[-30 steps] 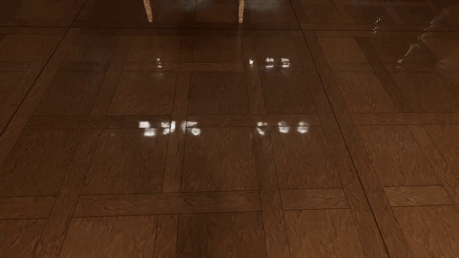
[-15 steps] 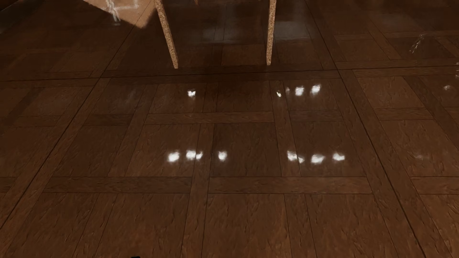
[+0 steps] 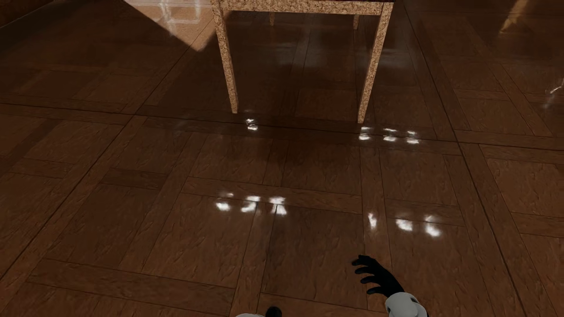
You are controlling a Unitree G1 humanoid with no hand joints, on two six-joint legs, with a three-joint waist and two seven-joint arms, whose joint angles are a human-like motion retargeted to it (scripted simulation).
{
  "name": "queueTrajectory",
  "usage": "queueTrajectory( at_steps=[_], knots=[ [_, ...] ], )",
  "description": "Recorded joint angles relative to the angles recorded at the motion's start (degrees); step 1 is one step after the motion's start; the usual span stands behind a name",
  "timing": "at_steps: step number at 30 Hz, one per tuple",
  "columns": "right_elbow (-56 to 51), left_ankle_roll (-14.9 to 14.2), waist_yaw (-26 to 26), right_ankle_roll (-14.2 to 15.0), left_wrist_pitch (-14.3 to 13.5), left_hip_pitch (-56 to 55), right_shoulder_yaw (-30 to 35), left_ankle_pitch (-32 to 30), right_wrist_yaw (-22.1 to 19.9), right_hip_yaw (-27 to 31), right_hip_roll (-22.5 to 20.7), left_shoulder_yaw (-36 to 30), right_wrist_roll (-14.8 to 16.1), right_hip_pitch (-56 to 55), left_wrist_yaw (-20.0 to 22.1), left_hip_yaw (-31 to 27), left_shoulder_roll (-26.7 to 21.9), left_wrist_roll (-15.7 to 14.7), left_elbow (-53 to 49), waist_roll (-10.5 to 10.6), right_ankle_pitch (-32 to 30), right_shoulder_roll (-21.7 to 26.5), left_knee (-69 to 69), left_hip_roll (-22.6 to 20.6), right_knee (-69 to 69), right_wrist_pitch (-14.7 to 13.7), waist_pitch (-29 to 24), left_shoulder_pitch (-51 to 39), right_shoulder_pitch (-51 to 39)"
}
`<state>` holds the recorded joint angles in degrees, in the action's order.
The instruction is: Walk towards the table
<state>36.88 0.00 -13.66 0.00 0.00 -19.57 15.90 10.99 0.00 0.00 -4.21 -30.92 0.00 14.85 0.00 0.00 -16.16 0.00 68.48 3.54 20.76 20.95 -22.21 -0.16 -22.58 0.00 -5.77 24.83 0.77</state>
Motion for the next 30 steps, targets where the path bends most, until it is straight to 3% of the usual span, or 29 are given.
queueTrajectory(
  at_steps=[2,4,6,7,9,11,13,16,20,22,23,25,26,28,29,30],
  knots=[
    [2.4,0.0,0.5,0.0,0.0,0.4,4.1,-7.9,0.0,0.0,1.7,2.5,0.0,2.2,0.0,0.0,0.0,0.0,-1.3,-1.4,-2.6,-1.7,-4.1,-0.2,-2.0,0.0,0.6,-1.8,3.3],
    [8.0,0.0,3.1,0.0,0.0,1.8,7.4,-13.6,0.0,0.0,3.9,7.8,0.0,2.2,0.0,0.0,-0.8,0.0,-4.5,-4.2,-10.7,-3.6,-7.9,-2.7,-7.4,0.0,1.6,-3.4,8.8],
    [17.0,0.0,6.0,0.0,0.0,6.7,11.8,-10.0,0.0,0.0,5.8,12.1,0.0,-3.1,0.0,0.0,-2.7,0.0,-9.9,-6.5,-23.5,-4.4,-9.3,-5.0,-20.2,0.0,1.8,-5.0,14.0],
    [21.4,0.0,7.1,0.0,0.0,9.9,14.2,-7.4,0.0,0.0,6.7,13.8,0.0,-7.9,0.0,0.0,-3.9,0.0,-12.4,-7.5,-27.0,-4.2,-9.0,-6.2,-29.2,0.0,1.4,-6.1,15.8],
    [27.9,0.0,9.7,0.0,0.0,15.7,16.1,-3.3,0.0,0.0,7.1,17.7,0.0,-18.5,0.0,0.0,-6.3,0.0,-14.8,-8.8,-24.6,-3.3,-7.7,-8.3,-46.9,0.0,0.5,-9.7,19.1],
    [31.3,0.0,13.8,0.0,0.0,20.3,15.2,-0.8,0.0,0.0,6.0,21.0,0.0,-27.4,0.0,0.0,-8.2,0.0,-14.3,-9.0,-21.5,-2.0,-6.9,-9.3,-53.7,0.0,0.0,-14.1,22.3],
    [31.8,0.0,17.7,0.0,0.0,24.6,14.4,1.2,0.0,0.0,5.1,23.6,0.0,-33.2,0.0,0.0,-9.9,0.0,-14.7,-9.4,-22.0,-1.0,-6.1,-9.8,-45.6,0.0,-0.4,-17.5,25.0],
    [28.6,0.0,22.2,0.0,0.0,31.1,12.5,5.4,0.0,0.0,4.6,25.1,0.0,-35.3,0.0,0.0,-12.2,0.0,-18.9,-10.5,-24.4,-1.2,-4.0,-10.7,-18.5,0.0,-0.1,-19.6,28.2],
    [23.9,0.0,25.4,0.0,0.0,35.3,10.6,11.5,0.0,0.0,7.1,25.8,0.0,-34.9,0.0,0.0,-12.7,0.0,-22.4,-12.4,-10.3,-5.4,-3.7,-11.6,3.2,0.0,2.5,-20.2,30.4],
    [24.9,0.0,25.2,0.0,0.0,36.7,13.6,12.3,0.0,0.0,8.0,25.9,0.0,-34.6,0.0,0.0,-10.4,0.0,-20.9,-11.7,-8.8,-6.7,-4.7,-10.9,1.1,0.0,2.7,-19.4,28.2],
    [25.8,0.0,24.8,0.0,0.0,37.6,15.4,11.4,0.0,0.0,7.6,25.2,0.0,-34.6,0.0,0.0,-9.0,0.0,-19.3,-10.9,-11.2,-6.8,-5.1,-10.4,3.0,0.0,2.7,-18.5,26.3],
    [27.8,0.0,22.7,0.0,0.0,37.4,17.1,4.5,0.0,0.0,4.5,21.9,0.0,-36.0,0.0,0.0,-6.2,0.0,-15.0,-8.0,-23.1,-6.4,-6.9,-8.2,1.1,0.0,3.5,-15.3,22.0],
    [28.4,0.0,20.7,0.0,0.0,36.5,16.8,-1.4,0.0,0.0,2.4,19.6,0.0,-36.2,0.0,0.0,-5.0,0.0,-12.1,-6.1,-25.8,-5.8,-9.4,-7.0,-0.7,0.0,3.9,-13.1,19.6],
    [26.8,0.0,16.5,0.0,0.0,32.2,14.5,-14.8,0.0,0.0,0.3,14.1,0.0,-33.9,0.0,0.0,-3.3,0.0,-6.5,-3.7,-24.3,-3.8,-19.9,-4.6,-2.1,0.0,4.4,-8.2,14.9],
    [24.5,0.0,14.6,0.0,0.0,28.7,12.1,-17.7,0.0,0.0,0.0,11.5,0.0,-32.0,0.0,0.0,-2.9,0.0,-4.4,-3.0,-22.0,-2.5,-26.7,-3.4,-1.8,0.0,4.4,-5.9,12.8],
    [21.7,0.0,13.0,0.0,0.0,24.8,8.9,-16.2,0.0,0.0,-0.3,9.6,0.0,-30.1,0.0,0.0,-2.4,0.0,-3.0,-2.2,-19.9,-1.2,-32.9,-2.5,-1.5,0.0,4.4,-3.8,10.7]
  ],
)
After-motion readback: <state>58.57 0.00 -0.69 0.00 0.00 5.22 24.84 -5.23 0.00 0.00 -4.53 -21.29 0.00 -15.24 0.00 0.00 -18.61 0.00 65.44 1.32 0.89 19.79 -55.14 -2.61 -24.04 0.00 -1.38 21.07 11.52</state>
